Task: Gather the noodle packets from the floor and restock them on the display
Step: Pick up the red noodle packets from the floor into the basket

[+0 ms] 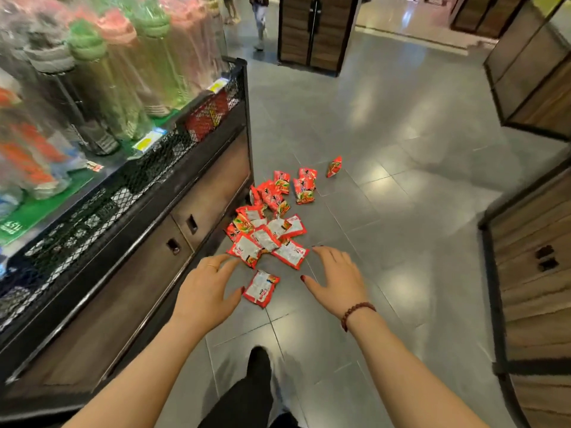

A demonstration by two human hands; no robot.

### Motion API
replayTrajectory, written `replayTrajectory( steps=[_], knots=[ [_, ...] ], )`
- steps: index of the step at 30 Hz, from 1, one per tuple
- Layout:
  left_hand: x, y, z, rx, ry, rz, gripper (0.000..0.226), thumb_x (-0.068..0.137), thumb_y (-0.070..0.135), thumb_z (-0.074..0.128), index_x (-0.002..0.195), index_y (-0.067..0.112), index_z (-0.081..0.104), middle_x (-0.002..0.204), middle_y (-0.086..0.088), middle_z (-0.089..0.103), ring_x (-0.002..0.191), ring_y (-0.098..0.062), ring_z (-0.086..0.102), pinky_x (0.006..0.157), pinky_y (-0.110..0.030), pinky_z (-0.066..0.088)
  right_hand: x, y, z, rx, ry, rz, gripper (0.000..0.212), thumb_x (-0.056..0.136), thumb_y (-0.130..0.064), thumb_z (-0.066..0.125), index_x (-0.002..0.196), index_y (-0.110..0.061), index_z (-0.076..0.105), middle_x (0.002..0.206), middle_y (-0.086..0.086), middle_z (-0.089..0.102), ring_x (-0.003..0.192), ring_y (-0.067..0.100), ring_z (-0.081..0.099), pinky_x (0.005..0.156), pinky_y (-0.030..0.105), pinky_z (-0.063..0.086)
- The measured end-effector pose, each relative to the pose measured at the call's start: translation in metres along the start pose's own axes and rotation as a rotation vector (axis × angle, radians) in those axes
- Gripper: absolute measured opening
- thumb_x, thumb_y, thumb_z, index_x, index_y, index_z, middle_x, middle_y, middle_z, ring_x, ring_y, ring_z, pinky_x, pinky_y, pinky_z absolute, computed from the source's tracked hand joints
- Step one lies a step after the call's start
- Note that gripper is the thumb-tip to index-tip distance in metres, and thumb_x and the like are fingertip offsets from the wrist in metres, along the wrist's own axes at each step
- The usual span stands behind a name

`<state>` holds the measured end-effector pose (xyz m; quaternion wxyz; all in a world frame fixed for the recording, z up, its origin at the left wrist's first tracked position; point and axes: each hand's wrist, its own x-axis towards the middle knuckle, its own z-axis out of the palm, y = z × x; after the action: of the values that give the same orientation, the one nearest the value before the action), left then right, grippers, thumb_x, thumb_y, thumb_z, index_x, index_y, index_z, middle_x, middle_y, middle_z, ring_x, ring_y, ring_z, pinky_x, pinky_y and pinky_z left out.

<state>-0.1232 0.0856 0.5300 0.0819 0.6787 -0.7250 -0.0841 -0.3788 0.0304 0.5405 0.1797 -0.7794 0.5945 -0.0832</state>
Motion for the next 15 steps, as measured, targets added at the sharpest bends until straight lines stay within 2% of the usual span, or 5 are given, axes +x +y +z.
replayTrajectory(
  steps=[8, 15],
  knots=[
    [0.153, -0.029, 0.024, -0.075, 0.000, -0.114, 0.058, 0.074, 0.035, 0.077, 0.127, 0.017, 0.062, 0.124, -0.006, 0.062, 0.113, -0.029, 0.058, 0.085, -0.041, 0.054, 0.163, 0.031, -0.005, -0.011, -0.072, -0.042, 0.056, 0.086, -0.039, 0.063, 0.136, -0.019, 0.047, 0.136, 0.003, 0.051, 0.123, 0.026, 0.044, 0.102, 0.035, 0.038],
    [0.256, -0.037, 0.020, -0.063, 0.003, -0.187, 0.060, 0.073, 0.034, 0.077, 0.128, 0.016, 0.062, 0.125, -0.006, 0.062, 0.114, -0.029, 0.058, 0.085, -0.039, 0.053, 0.280, 0.055, -0.015, 0.005, -0.156, -0.100, 0.058, 0.089, -0.041, 0.060, 0.140, -0.023, 0.040, 0.139, -0.001, 0.046, 0.127, 0.021, 0.040, 0.105, 0.033, 0.035]
  ],
)
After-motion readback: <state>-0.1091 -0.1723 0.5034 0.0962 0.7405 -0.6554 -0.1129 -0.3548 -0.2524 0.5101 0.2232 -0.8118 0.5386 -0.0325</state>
